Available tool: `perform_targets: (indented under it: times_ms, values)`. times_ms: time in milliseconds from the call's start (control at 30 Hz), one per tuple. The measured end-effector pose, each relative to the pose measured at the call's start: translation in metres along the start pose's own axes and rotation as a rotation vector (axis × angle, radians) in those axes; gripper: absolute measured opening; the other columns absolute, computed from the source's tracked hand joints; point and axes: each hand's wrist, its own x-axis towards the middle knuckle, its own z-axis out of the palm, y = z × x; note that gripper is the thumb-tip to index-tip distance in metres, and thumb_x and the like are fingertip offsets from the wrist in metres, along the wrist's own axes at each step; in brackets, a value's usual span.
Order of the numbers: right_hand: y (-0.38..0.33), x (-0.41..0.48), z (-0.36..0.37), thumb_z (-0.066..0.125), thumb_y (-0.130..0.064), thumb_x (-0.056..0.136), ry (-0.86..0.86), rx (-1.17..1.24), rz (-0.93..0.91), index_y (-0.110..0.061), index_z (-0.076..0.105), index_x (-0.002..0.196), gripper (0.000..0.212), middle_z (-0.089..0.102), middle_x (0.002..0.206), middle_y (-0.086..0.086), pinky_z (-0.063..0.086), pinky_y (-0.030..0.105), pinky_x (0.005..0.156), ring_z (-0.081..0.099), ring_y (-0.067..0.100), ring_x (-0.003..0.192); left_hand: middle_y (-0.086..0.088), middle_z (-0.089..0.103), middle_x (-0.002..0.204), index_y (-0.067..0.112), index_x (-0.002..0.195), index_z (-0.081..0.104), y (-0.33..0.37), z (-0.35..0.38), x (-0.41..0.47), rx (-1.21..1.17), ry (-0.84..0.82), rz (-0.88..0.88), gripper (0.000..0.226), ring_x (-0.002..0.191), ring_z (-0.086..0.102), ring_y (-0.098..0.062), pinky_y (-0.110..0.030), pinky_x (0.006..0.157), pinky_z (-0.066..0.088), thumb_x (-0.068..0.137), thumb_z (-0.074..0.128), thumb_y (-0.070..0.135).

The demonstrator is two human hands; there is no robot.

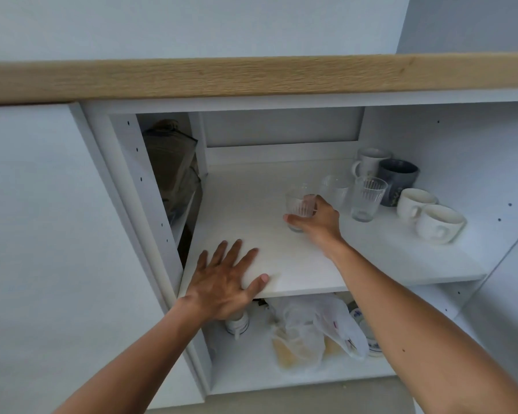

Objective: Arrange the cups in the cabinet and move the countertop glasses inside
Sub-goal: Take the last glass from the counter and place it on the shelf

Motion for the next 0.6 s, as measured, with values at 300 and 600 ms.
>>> perform_targets:
  times_ms: [300,600]
  values:
    - [0.007,0.025,0.016,0.090,-0.023,0.066,0.041,-0.062,0.007,-0.009,0.061,0.111,0.055,0.065,0.098,0.001,0.042,0.010,0.065,0.061,0.016,0.090,0.010,-0.007,0.165,0.045,0.153,-0.002,0.001,0.002,-0.002,-0.015,0.051,-0.006,0.081,0.152,-0.010,-0.017,-0.051,0.122,-0.002,0.082,0.002,0.082]
    - [0.010,0.035,0.022,0.092,-0.032,0.062,0.059,-0.098,0.046,-0.009,0.062,0.113,0.064,0.070,0.107,0.006,0.052,0.028,0.081,0.065,0.020,0.097,0.009,-0.007,0.166,0.044,0.154,-0.002,0.002,0.002,-0.001,0.004,0.055,-0.007,0.082,0.152,-0.009,-0.018,-0.051,0.122,0.000,0.081,0.000,0.082]
